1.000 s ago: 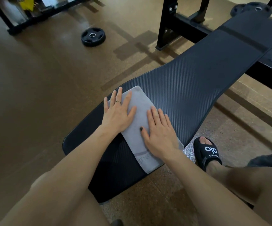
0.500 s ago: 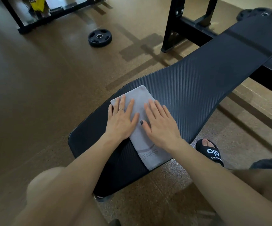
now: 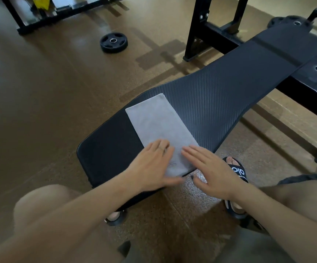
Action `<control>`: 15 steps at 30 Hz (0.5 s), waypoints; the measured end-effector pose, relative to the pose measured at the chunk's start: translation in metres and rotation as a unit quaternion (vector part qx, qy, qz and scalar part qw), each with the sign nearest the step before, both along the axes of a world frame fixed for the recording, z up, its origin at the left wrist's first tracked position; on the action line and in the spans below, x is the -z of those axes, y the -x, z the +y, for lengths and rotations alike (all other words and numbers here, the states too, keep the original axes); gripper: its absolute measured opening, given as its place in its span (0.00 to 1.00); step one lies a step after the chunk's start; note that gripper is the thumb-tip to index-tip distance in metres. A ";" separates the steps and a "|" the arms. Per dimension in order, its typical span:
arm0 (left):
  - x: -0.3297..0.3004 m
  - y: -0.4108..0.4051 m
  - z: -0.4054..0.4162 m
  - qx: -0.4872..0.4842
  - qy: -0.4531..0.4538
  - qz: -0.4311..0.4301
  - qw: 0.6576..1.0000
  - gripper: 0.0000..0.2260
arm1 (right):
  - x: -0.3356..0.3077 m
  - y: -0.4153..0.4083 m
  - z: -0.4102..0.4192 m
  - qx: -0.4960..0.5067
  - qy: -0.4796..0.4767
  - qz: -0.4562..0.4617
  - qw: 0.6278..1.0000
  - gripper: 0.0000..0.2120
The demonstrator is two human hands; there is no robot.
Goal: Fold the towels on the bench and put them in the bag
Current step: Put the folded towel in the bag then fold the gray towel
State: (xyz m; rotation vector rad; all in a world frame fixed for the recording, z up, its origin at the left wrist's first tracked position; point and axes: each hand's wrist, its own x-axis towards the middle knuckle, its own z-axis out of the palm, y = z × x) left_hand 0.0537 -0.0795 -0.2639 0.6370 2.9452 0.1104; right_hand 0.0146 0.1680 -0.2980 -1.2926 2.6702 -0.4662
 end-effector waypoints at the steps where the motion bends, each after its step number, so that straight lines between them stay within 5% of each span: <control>1: 0.002 -0.017 0.002 0.016 0.022 0.001 1.000 0.38 | 0.003 -0.003 0.009 -0.028 -0.041 0.022 0.999 0.37; 5: 0.022 -0.051 0.004 0.041 0.084 0.032 0.995 0.29 | 0.014 0.006 0.019 -0.080 -0.135 0.070 0.985 0.46; 12: 0.029 -0.054 0.016 0.024 0.061 0.114 0.991 0.06 | 0.008 0.027 0.012 -0.101 -0.102 0.108 0.984 0.37; 15: 0.031 -0.053 0.010 0.045 0.062 0.130 0.988 0.06 | 0.004 0.029 0.013 -0.107 -0.102 0.104 0.984 0.35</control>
